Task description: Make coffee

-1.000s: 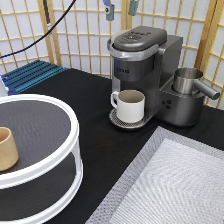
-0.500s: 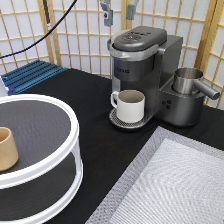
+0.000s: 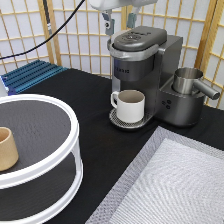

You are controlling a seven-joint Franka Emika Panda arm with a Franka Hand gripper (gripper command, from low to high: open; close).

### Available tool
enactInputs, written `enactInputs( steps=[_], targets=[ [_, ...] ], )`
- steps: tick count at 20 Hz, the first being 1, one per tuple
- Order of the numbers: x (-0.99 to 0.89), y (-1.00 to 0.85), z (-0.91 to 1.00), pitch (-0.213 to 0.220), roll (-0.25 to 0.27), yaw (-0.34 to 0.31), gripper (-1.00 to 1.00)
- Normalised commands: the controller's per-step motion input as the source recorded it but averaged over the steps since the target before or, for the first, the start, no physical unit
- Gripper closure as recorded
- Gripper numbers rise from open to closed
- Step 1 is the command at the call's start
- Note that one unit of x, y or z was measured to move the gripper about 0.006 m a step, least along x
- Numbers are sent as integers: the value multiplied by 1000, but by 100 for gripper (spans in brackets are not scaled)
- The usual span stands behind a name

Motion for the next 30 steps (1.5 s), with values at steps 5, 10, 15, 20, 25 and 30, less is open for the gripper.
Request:
enactInputs(
  steps=[5,10,15,20,25,30],
  targets=[
    [65,-3,-117,0,-13,0,-100],
    [123,-48,-26,0,0,0,-100],
    [-56,58,-787,0,-6,15,-100],
    [-127,46,-1000,0,-9,70,-100],
    [-178,-55,169,0,-72,23,-100],
    [-293,-925,738,-46,0,24,-100]
  ],
)
